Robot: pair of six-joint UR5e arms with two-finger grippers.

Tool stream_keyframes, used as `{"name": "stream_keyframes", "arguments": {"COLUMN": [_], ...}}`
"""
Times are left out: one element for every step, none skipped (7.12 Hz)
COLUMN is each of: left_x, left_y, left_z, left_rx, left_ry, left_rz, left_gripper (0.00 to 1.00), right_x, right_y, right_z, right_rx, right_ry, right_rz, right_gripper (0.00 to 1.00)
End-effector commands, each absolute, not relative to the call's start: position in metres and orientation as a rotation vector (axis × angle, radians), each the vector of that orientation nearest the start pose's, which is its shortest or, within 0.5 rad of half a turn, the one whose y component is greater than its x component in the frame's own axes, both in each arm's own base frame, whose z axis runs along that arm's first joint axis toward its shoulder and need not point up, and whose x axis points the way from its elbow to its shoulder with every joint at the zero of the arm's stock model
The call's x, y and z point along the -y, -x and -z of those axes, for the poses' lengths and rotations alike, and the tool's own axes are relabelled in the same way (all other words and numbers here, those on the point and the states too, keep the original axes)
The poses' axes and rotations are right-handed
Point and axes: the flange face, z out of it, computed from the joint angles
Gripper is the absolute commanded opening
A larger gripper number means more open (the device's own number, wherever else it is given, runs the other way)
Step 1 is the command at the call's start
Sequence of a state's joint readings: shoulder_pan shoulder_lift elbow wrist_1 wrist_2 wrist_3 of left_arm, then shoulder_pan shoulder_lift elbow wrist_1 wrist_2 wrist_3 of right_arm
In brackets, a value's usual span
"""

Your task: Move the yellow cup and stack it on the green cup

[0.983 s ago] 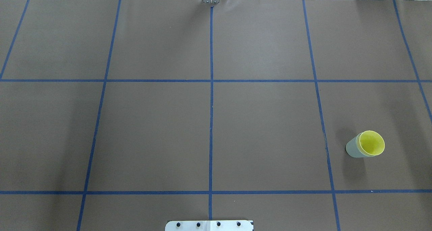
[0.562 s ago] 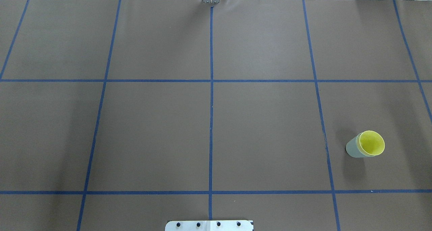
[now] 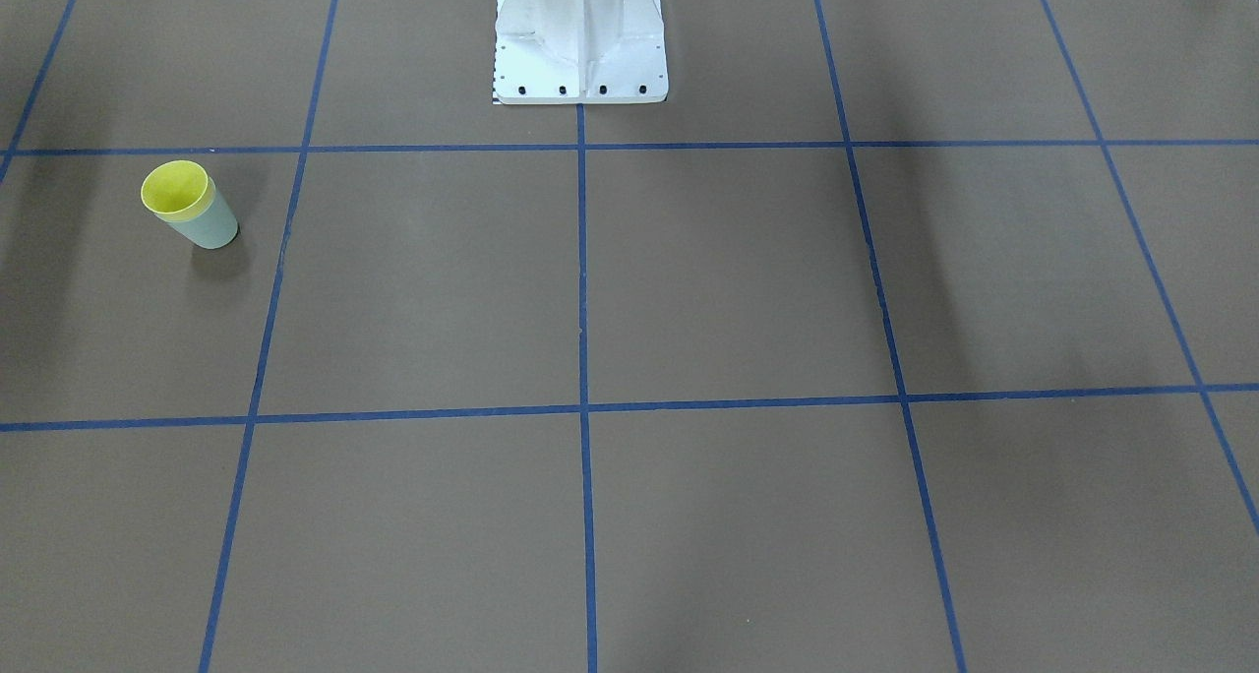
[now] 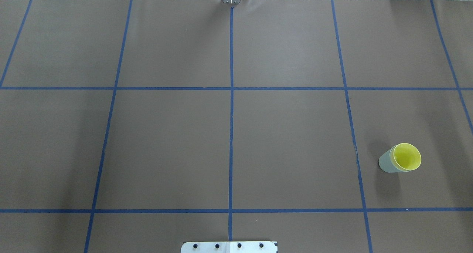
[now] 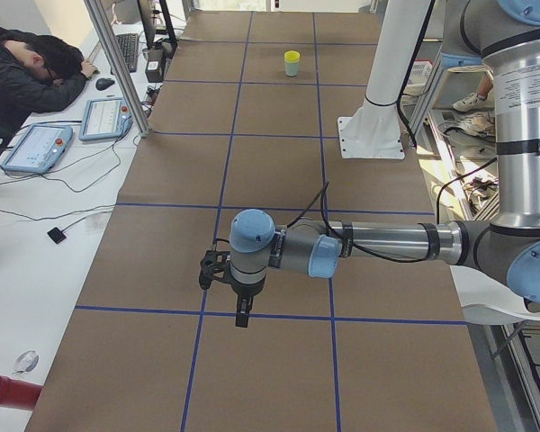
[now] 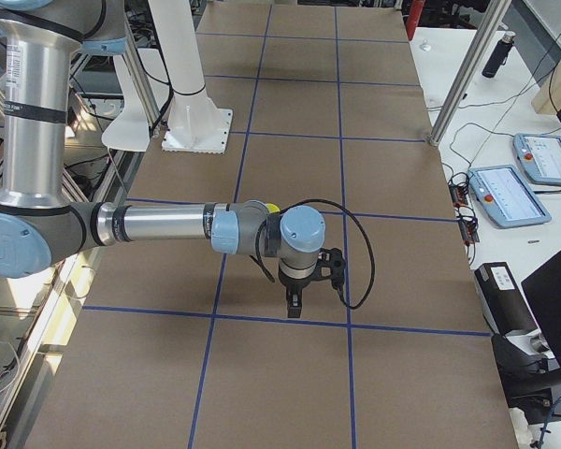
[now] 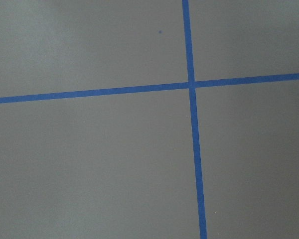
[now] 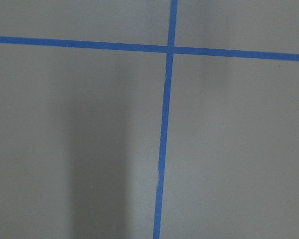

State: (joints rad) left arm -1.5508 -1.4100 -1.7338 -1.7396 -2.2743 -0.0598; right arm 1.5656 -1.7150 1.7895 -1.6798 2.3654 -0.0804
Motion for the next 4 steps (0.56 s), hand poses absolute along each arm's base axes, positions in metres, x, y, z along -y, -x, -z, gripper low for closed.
{"name": "stream_keyframes", "arguments": {"left_x": [0.4365,0.4365,0.4365,0.4365], "left_y": [0.0601,0.0599,0.0598,0.0597], "left_z": [-0.6385,-0.6384,-0.6383,-0.6382], "left_rx": [-0.708,-0.711,-0.713,-0.714], "left_ry": [-0.136,-0.136,-0.136,-0.136], "left_rz": [-0.022,-0.023,-0.023,-0.023], "left_gripper": [1.00,1.00,1.00,1.00], "right_x": [0.4274,0.4274,0.4281,0.4281], "right_y": [-0.0616,-0.0616,-0.0616,-0.0616], "right_z": [-0.6267,-0.6267,-0.6261,-0.6261], "right_rx": [0.795,0.795,0.795,0.795], "right_ry": [0.001,0.000,-0.001,-0.001], "right_rz": [0.064,0.065,0.066,0.066], "right_gripper": [1.00,1.00,1.00,1.00]}}
